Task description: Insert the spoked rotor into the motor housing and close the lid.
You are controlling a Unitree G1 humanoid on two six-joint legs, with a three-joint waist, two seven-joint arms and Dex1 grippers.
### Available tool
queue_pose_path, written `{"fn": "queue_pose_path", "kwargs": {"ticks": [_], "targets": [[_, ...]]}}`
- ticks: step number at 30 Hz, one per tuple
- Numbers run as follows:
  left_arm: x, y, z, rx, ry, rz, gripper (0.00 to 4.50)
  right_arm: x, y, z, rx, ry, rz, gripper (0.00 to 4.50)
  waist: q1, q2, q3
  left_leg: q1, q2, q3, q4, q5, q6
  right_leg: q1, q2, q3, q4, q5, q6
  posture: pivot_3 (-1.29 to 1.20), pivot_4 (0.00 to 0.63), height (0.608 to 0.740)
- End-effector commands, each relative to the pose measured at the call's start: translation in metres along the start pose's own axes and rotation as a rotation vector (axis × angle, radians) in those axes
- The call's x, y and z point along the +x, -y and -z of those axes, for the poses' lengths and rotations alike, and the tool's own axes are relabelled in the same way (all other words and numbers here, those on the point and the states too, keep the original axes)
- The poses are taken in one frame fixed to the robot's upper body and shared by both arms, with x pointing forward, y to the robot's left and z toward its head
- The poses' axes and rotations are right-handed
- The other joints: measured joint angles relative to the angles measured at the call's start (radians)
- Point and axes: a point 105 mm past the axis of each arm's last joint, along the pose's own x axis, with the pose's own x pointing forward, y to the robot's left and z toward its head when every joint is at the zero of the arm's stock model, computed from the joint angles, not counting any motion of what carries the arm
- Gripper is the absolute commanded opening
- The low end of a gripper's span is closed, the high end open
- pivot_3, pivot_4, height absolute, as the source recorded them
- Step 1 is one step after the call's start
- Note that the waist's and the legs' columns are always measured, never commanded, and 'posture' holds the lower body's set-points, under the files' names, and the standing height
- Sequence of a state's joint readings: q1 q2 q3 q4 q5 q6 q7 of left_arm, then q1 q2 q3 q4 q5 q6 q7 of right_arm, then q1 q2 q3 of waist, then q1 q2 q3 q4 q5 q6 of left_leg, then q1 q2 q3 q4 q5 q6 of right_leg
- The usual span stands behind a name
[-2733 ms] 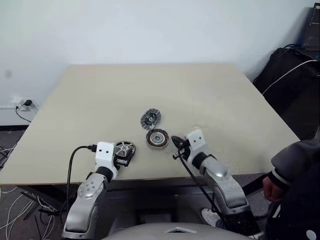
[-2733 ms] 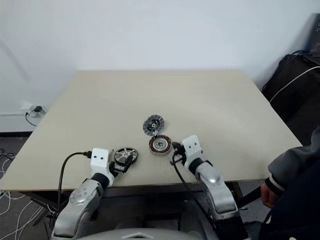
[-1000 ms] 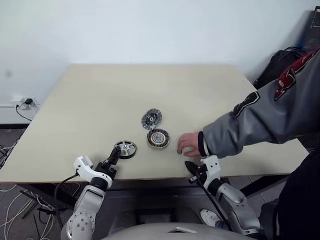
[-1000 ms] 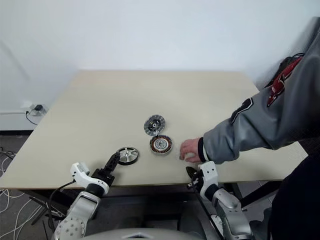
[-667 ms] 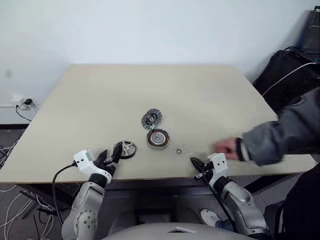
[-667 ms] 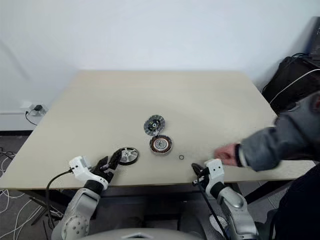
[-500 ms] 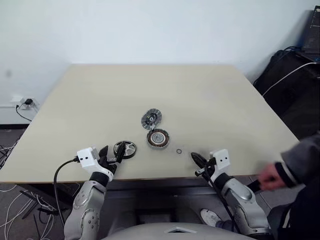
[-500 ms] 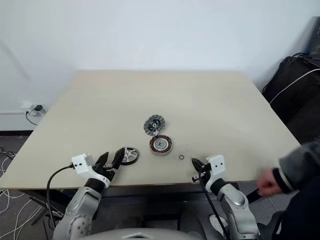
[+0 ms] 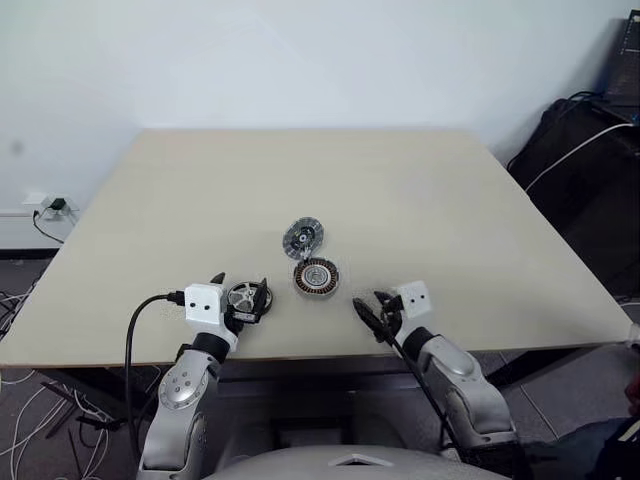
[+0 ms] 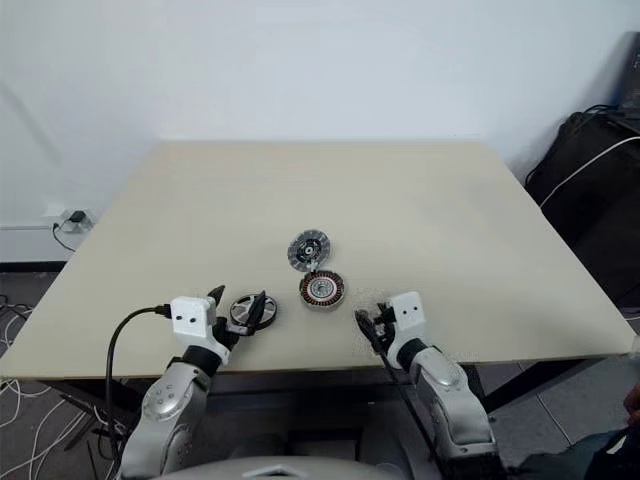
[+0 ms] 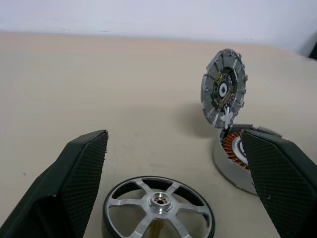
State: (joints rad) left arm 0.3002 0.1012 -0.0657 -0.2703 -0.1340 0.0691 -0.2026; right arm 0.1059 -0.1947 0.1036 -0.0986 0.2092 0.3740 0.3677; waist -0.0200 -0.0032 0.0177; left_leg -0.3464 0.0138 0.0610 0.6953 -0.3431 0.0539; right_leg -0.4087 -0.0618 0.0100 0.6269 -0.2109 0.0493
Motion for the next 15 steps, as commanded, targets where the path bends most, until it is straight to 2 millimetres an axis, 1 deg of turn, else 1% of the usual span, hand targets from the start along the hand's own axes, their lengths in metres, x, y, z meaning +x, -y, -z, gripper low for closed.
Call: {"fn": "queue_pose_path", "kwargs": {"ticks": [1,7,15], "targets": [[0.003,0.003,-0.005,0.013,0.025,0.012,4.5,0.012,-0.003,-0.015,-0.041,0.0,0.015,2.89,0.0,0.0,0.0,0.0,0.0,0.0,0.0,0.0,0.0,0.0,0.0,0.0,0.0,0.0,0.0,0.0,0.0,0.74],[0.001,0.003,-0.003,0.002,0.017,0.008,4.5,0.022,-0.007,-0.019,-0.042,-0.014,-0.003,2.89,0.0,0.0,0.0,-0.001,0.0,0.0,0.0,0.0,0.0,0.0,0.0,0.0,0.0,0.0,0.0,0.0,0.0,0.74],[-0.001,0.003,-0.002,-0.008,0.01,0.002,4.5,0.023,0.004,-0.008,-0.067,-0.066,0.028,2.89,-0.002,0.001,0.0,0.0,-0.002,0.0,0.0,0.0,0.0,0.0,0.0,0.0,0.0,0.0,0.0,0.0,0.0,0.74]]}}
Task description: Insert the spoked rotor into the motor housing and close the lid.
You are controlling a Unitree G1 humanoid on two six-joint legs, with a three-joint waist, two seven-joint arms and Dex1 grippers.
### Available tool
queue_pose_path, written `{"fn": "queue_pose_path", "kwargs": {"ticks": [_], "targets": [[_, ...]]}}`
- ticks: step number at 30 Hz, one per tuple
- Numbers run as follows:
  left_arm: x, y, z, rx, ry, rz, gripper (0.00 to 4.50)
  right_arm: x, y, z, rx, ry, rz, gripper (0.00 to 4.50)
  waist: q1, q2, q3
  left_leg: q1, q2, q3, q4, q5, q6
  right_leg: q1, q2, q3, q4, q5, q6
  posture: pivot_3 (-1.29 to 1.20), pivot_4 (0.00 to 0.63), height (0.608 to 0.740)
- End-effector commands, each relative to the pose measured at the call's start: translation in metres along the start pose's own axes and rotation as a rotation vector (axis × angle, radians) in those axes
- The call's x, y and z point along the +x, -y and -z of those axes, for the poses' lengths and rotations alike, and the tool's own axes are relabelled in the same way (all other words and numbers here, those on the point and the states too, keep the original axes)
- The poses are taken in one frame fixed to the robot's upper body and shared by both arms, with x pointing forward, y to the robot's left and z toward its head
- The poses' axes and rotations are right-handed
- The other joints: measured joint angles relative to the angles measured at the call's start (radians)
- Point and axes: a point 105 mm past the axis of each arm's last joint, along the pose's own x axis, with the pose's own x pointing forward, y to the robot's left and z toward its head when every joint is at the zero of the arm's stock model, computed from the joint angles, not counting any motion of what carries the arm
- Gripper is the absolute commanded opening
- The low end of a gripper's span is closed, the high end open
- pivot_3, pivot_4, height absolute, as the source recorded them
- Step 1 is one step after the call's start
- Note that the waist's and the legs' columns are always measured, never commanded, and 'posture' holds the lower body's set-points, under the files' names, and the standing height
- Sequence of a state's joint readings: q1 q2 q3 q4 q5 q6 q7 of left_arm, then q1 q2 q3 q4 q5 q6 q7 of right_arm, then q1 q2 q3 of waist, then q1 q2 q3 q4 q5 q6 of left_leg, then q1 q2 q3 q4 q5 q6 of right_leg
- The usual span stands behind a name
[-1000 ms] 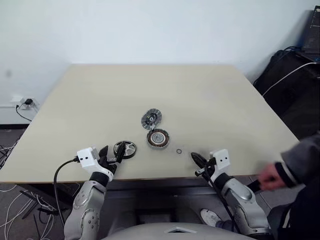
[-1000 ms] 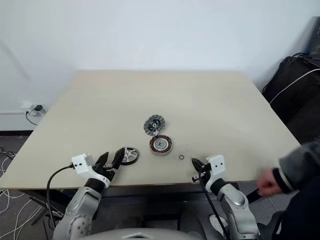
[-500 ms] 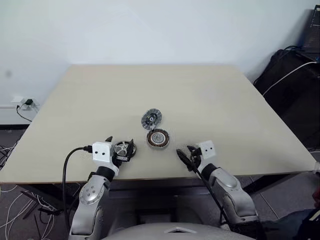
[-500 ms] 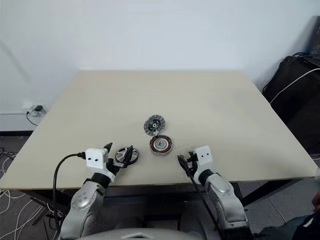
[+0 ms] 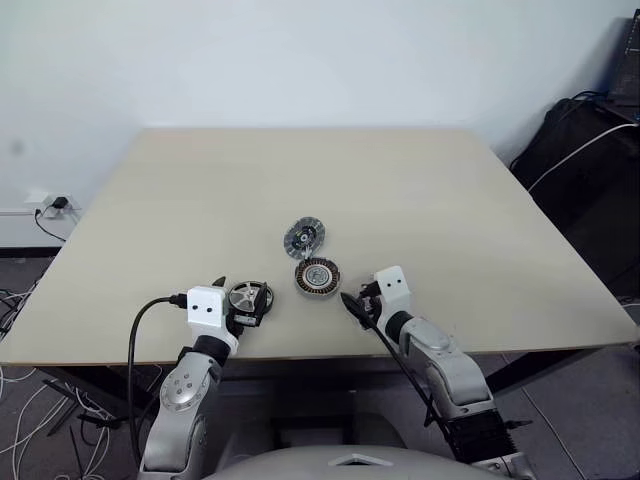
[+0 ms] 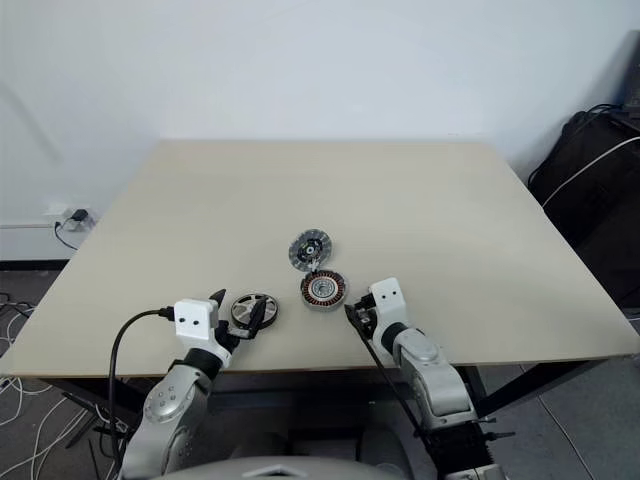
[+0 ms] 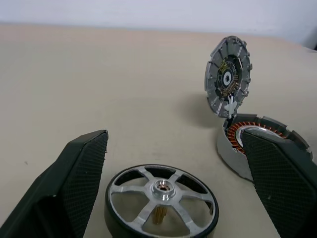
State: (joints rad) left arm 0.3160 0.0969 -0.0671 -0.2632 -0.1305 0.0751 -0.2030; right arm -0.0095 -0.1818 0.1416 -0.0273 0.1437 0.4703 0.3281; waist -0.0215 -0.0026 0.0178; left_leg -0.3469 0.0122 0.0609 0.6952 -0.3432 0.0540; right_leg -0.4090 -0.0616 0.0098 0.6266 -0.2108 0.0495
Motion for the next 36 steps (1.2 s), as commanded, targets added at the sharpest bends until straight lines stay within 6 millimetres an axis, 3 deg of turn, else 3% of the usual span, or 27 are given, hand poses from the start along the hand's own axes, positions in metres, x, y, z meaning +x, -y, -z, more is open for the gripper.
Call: {"fn": "queue_pose_path", "kwargs": {"ticks": [1,20,27,31,36], "targets": [[0.002,0.003,-0.008,-0.001,0.036,0.008,4.5,0.001,0.006,-0.005,-0.013,0.015,0.019,2.89,0.0,0.0,0.0,0.0,0.0,0.0,0.0,0.0,0.0,0.0,0.0,0.0,0.0,0.0,0.0,0.0,0.0,0.74],[0.002,0.003,-0.008,-0.01,0.036,0.012,4.5,0.006,0.011,0.01,-0.027,-0.051,0.044,2.89,-0.002,0.0,-0.001,0.001,-0.001,0.0,0.0,0.0,0.0,0.001,0.0,0.0,0.0,0.0,0.0,0.0,0.0,0.74],[0.002,0.002,-0.007,-0.008,0.029,0.01,4.5,0.001,0.014,0.004,-0.031,-0.027,0.056,0.67,-0.002,0.001,-0.001,0.001,-0.001,0.0,0.0,0.0,0.0,0.001,0.0,0.0,0.0,0.0,0.0,0.0,0.0,0.74],[0.002,0.001,-0.007,-0.006,0.025,0.009,4.5,-0.003,0.016,0.0,-0.05,-0.013,0.056,0.67,-0.001,0.001,0.0,0.001,-0.001,0.0,0.0,0.0,0.0,0.001,0.0,0.0,0.0,0.0,0.0,0.0,0.0,0.74],[0.003,0.001,-0.006,-0.003,0.019,0.011,4.5,-0.005,0.004,-0.028,-0.076,0.075,0.018,0.67,-0.003,0.001,0.0,0.001,-0.001,0.0,0.0,0.0,0.0,0.0,0.0,0.0,0.0,0.0,0.0,0.0,0.0,0.74]]}}
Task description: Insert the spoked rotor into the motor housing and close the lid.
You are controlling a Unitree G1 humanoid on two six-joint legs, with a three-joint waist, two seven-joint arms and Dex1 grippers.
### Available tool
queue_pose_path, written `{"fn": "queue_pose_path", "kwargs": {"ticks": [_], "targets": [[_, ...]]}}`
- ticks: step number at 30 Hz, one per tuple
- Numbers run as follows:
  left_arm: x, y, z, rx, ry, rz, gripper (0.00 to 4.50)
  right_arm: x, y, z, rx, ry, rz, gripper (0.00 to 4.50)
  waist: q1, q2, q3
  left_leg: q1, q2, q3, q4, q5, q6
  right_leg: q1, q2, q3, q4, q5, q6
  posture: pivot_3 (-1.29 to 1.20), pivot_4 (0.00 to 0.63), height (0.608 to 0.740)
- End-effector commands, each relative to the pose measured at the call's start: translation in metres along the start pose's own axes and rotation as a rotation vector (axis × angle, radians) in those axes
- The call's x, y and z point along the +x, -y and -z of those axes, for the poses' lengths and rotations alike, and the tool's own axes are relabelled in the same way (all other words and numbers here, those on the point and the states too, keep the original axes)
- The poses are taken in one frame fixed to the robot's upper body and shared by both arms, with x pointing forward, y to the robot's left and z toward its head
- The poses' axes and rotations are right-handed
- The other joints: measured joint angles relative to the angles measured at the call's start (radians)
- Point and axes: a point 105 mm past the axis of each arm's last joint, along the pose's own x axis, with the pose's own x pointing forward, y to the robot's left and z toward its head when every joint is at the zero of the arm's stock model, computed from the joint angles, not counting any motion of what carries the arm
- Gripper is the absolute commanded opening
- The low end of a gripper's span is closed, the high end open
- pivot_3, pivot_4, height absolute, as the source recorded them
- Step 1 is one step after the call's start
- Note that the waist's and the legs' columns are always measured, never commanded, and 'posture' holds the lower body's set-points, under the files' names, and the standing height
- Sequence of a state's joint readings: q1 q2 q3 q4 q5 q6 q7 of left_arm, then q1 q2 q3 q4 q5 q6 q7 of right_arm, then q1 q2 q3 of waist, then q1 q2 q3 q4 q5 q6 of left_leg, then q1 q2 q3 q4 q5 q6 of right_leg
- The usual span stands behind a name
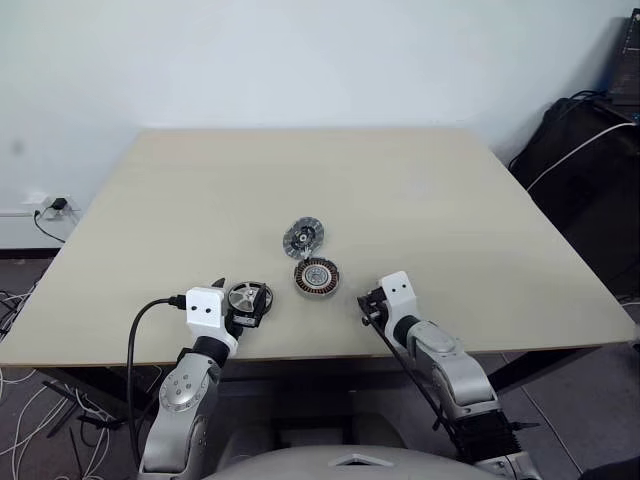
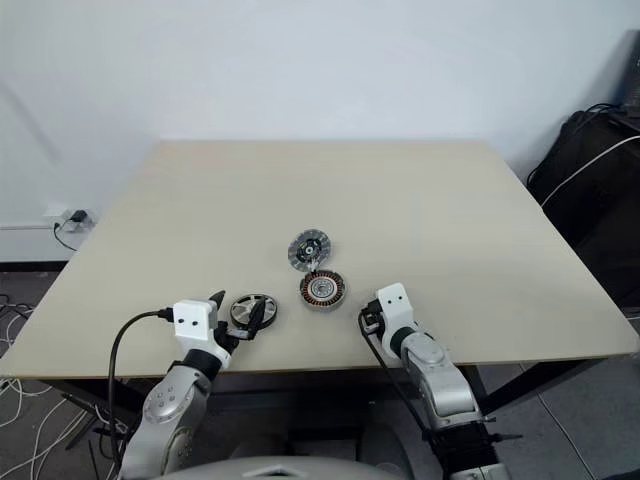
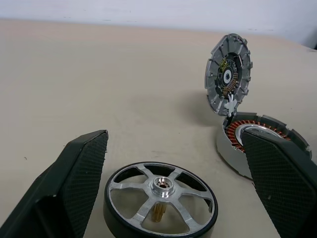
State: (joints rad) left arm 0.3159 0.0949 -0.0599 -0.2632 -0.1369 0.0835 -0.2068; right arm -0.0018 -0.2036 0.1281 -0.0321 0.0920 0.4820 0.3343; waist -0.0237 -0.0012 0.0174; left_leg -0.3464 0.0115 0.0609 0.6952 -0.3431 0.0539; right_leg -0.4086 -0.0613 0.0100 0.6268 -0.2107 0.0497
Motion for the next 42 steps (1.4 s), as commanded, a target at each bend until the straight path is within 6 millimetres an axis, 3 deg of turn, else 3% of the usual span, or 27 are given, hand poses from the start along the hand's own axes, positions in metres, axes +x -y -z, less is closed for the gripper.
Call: {"fn": "queue_pose_path", "kwargs": {"ticks": [1,7,19,42], "targets": [[0.003,0.003,-0.007,0.005,0.024,0.015,4.5,-0.001,-0.007,-0.041,-0.027,0.131,-0.022,0.67,-0.002,0.0,0.0,0.0,0.0,0.0,0.0,0.0,0.0,0.0,0.0,0.0,0.0,0.0,0.0,0.0,0.0,0.74],[0.004,0.003,-0.006,0.007,0.023,0.018,4.5,0.015,-0.02,-0.064,-0.042,0.173,-0.032,0.67,-0.003,0.0,0.0,0.0,0.0,0.0,0.0,0.0,0.0,0.0,0.0,0.0,0.0,0.0,0.0,0.0,0.0,0.74],[0.001,0.001,-0.005,0.02,0.014,0.001,4.5,0.053,-0.048,-0.066,-0.083,0.134,-0.119,0.67,-0.005,0.001,0.0,0.0,-0.001,0.0,0.0,0.0,-0.001,0.0,0.0,0.0,0.0,0.0,0.0,0.0,0.0,0.74],[0.0,0.001,-0.001,0.034,-0.009,0.001,4.5,0.069,-0.068,-0.059,-0.086,0.1,-0.189,0.67,-0.013,0.001,0.0,-0.001,-0.001,0.0,0.0,0.001,-0.002,0.0,0.0,0.0,0.0,0.0,0.0,0.0,0.0,0.74]]}}
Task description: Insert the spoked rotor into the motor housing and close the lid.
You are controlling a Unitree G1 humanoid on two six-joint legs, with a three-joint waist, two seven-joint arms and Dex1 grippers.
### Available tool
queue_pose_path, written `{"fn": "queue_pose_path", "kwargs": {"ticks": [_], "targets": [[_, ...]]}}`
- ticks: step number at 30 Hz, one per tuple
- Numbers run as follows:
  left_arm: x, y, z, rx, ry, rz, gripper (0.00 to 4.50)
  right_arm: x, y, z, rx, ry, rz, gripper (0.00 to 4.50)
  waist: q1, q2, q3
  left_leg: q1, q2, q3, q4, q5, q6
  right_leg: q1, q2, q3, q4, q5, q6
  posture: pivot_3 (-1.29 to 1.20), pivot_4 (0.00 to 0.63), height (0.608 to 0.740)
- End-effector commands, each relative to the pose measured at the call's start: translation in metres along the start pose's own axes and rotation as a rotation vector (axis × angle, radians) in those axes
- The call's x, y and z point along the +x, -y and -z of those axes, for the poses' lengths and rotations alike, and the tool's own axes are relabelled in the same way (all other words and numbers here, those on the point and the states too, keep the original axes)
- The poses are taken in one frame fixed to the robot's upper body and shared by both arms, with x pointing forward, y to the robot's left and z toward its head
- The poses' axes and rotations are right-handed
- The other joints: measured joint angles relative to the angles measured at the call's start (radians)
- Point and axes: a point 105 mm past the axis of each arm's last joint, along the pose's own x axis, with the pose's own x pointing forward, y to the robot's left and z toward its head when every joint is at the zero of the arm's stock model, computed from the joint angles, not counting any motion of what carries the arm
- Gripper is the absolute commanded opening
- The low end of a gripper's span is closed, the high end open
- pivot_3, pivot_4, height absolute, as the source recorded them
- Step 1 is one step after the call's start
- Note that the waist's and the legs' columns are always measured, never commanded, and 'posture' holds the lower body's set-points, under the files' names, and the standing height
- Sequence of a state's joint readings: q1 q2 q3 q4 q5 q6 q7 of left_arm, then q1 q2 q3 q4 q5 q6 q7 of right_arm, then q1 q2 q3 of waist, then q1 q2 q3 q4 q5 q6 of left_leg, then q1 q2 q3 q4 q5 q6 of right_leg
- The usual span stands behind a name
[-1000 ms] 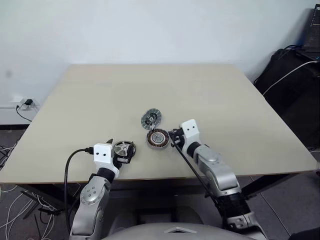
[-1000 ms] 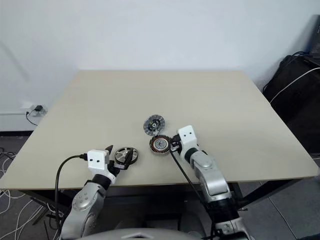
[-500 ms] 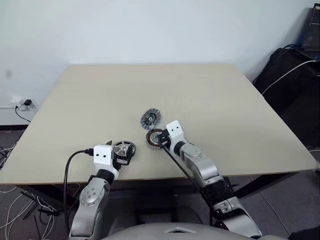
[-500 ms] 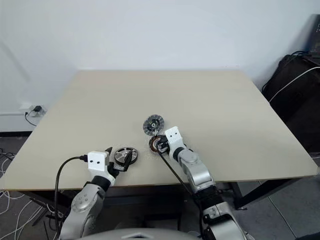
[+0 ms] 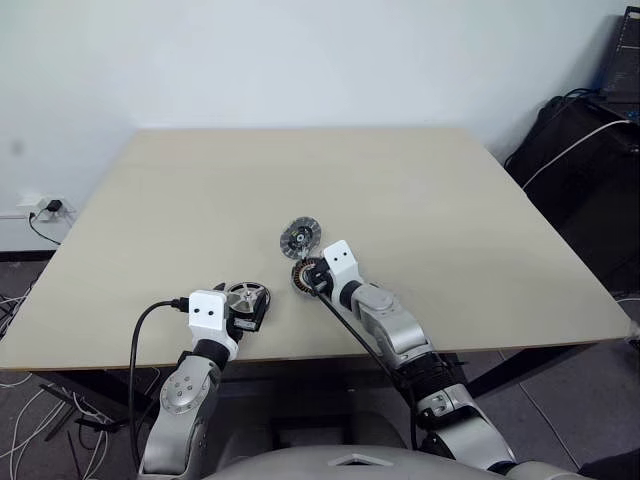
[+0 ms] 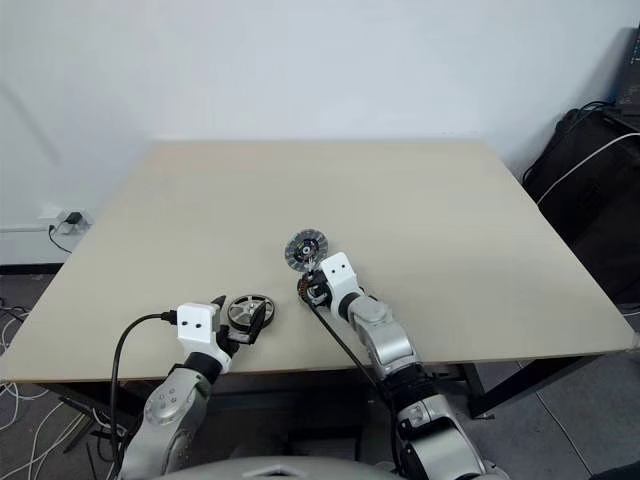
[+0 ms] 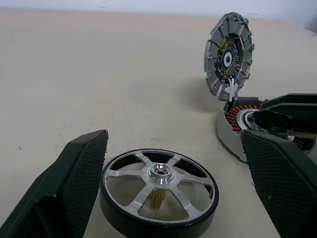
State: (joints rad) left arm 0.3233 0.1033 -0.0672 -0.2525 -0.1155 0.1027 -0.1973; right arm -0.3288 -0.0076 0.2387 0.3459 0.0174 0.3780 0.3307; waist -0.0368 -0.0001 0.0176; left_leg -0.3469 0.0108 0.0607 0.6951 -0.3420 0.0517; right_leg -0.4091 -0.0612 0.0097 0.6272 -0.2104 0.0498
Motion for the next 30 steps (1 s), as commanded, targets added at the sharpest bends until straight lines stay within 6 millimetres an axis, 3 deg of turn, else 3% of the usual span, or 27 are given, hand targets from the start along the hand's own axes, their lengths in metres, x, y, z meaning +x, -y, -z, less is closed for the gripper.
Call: {"fn": "queue_pose_path", "kwargs": {"ticks": [1,20,29,30], "targets": [[0.0013,0.0018,-0.0096,0.014,0.034,0.007,4.5,0.0024,-0.0026,-0.0146,-0.021,0.046,-0.016,0.67,0.0,0.0,0.0,0.0,0.0,0.0,0.0,0.0,0.0,0.0,0.0,0.0,0.0,0.0,0.0,0.0,0.0,0.74],[0.0022,0.0031,-0.0092,0.009,0.034,0.013,4.5,-0.0037,0.0054,-0.0128,-0.015,0.044,0.004,0.67,0.0,0.0,0.0,0.0,0.0,0.0,0.0,0.0,0.001,0.0,0.0,0.0,0.0,0.0,0.0,0.0,0.0,0.74],[0.0028,0.0041,-0.0084,0.006,0.032,0.018,4.5,-0.0048,-0.0004,-0.015,0.002,0.058,-0.029,0.67,0.0,0.0,0.0,0.0,0.0,0.0,0.0,0.0,0.001,0.0,0.0,0.0,0.0,0.0,0.0,0.0,0.0,0.74],[0.0026,0.0041,-0.0082,0.006,0.031,0.018,4.5,-0.0048,-0.0005,-0.015,0.003,0.059,-0.029,1.02,0.0,0.0,0.0,0.0,0.0,0.0,0.0,0.0,0.001,0.0,0.0,0.0,0.0,0.0,0.0,0.0,0.0,0.74]]}}
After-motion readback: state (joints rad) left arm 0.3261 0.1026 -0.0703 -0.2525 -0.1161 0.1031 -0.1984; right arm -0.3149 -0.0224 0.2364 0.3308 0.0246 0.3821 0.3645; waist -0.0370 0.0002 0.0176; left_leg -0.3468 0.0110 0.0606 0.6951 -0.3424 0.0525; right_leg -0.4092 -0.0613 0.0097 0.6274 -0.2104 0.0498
